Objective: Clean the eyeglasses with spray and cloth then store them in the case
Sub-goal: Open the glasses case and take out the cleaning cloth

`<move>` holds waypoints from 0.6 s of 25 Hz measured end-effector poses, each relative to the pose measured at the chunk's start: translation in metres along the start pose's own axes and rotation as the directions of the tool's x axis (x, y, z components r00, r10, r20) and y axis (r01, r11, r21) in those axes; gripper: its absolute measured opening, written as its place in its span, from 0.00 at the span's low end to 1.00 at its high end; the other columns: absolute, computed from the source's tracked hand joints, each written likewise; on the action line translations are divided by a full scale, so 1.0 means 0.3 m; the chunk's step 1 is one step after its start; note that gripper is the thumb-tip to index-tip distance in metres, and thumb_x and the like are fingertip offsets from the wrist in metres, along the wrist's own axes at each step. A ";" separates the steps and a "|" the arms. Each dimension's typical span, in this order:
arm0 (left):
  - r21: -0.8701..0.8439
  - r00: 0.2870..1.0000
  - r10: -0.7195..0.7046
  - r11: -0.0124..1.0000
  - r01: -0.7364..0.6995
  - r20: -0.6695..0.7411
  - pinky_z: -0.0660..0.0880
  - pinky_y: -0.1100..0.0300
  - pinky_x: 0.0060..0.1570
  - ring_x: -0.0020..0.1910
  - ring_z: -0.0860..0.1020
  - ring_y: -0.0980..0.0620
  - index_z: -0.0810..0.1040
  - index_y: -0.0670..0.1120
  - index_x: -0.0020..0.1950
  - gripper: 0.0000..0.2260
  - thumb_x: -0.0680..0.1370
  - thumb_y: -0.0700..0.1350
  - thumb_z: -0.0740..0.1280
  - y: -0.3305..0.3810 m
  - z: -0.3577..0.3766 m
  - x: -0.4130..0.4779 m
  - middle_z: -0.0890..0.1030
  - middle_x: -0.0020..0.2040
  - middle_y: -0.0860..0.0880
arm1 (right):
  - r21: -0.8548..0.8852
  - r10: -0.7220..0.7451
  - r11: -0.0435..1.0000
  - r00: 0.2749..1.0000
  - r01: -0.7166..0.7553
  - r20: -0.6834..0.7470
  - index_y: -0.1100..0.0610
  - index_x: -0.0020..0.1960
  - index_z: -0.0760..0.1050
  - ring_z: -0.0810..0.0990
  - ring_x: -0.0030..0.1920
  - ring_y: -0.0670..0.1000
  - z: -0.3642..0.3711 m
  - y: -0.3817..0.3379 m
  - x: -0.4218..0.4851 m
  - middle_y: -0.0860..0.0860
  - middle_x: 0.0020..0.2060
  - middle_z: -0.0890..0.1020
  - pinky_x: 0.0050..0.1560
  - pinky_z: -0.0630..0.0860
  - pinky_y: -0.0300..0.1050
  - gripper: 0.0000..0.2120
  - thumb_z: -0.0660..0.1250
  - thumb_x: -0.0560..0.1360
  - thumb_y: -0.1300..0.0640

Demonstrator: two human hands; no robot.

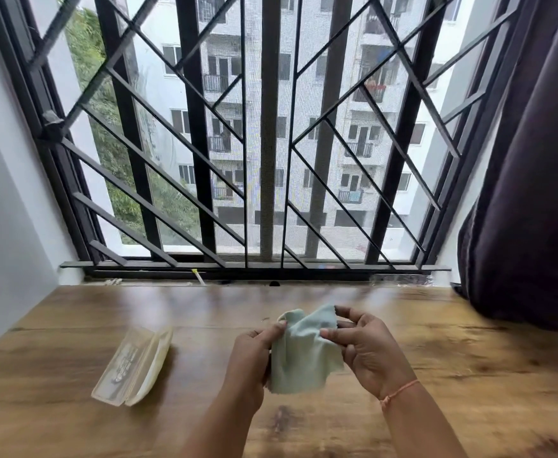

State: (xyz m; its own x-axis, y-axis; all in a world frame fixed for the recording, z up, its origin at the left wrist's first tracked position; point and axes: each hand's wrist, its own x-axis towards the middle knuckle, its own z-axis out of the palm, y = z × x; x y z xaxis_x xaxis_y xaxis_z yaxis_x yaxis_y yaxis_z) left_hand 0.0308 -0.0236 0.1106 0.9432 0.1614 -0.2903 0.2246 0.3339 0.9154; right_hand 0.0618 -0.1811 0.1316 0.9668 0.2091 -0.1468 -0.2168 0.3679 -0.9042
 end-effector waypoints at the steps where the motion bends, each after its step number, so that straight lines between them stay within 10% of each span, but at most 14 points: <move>1: -0.015 0.999 0.003 1.000 -0.004 -0.053 0.70 0.65 0.25 0.28 0.76 0.49 0.82 0.40 0.40 0.09 0.75 0.44 0.67 0.006 -0.003 0.000 0.79 0.33 0.46 | 0.007 0.000 1.000 1.000 0.000 0.005 0.66 0.50 0.74 0.83 0.33 0.56 -0.004 -0.004 0.003 0.63 0.38 0.83 0.31 0.81 0.43 0.18 0.64 0.64 0.81; 10: -0.121 0.994 0.021 0.992 -0.034 -0.106 0.75 0.59 0.29 0.29 0.76 0.49 0.82 0.41 0.40 0.04 0.73 0.40 0.69 0.052 -0.030 -0.023 0.77 0.33 0.46 | 0.112 0.058 0.992 0.997 -0.064 0.053 0.67 0.51 0.74 0.83 0.30 0.55 -0.071 -0.030 -0.002 0.60 0.34 0.84 0.29 0.81 0.45 0.16 0.61 0.67 0.79; 15: -0.192 0.973 0.185 0.969 -0.158 0.135 0.76 0.62 0.26 0.28 0.80 0.48 0.81 0.39 0.42 0.03 0.73 0.38 0.68 0.160 0.064 -0.060 0.81 0.34 0.45 | 0.640 -0.070 0.764 0.977 -0.077 0.202 0.67 0.52 0.79 0.83 0.49 0.57 -0.113 -0.022 0.003 0.63 0.48 0.83 0.44 0.82 0.53 0.26 0.79 0.55 0.71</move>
State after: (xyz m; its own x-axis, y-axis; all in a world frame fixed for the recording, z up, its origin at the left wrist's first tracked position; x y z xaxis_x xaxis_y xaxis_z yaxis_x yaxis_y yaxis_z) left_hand 0.0291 -0.0282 0.1651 0.9928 0.0934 -0.0751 0.0217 0.4760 0.8792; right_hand 0.0688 -0.2141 0.1239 0.9325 0.3611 0.0007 -0.3269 0.8451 -0.4230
